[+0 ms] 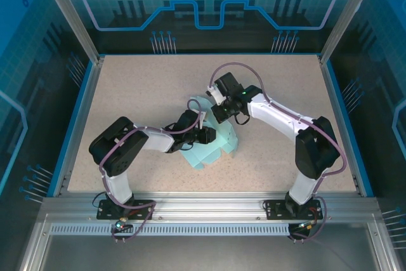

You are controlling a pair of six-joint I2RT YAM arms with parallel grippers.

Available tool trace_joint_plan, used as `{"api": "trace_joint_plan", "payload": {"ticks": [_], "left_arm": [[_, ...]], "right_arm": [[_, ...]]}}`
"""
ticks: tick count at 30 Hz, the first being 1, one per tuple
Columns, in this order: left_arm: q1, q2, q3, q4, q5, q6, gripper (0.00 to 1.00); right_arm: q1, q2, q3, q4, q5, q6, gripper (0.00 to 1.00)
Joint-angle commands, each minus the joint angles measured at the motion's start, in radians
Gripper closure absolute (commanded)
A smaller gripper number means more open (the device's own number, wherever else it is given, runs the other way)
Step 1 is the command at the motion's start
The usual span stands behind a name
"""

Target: Fold the paper box

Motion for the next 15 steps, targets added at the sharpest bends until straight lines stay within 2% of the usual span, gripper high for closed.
{"api": "trace_joint_plan", "payload": {"ticks": [1, 8, 15], "left_arm": [[0.007, -0.005, -0.028, -0.009, 0.004, -0.018, 0.66], [0.012, -0.005, -0.032, 0.013, 0.013, -0.029, 0.66], [0.022, -0.029, -0.038, 0.008, 0.021, -0.034, 0.63]], "right_arm": [[0.016, 0.02, 0.023, -0.002, 0.022, -0.029, 0.99], [0.028, 0.028, 0.015, 0.019, -0.029, -0.009, 0.99], [0.031, 0.016, 0.022, -0.003, 0.072, -0.047, 0.99]]}}
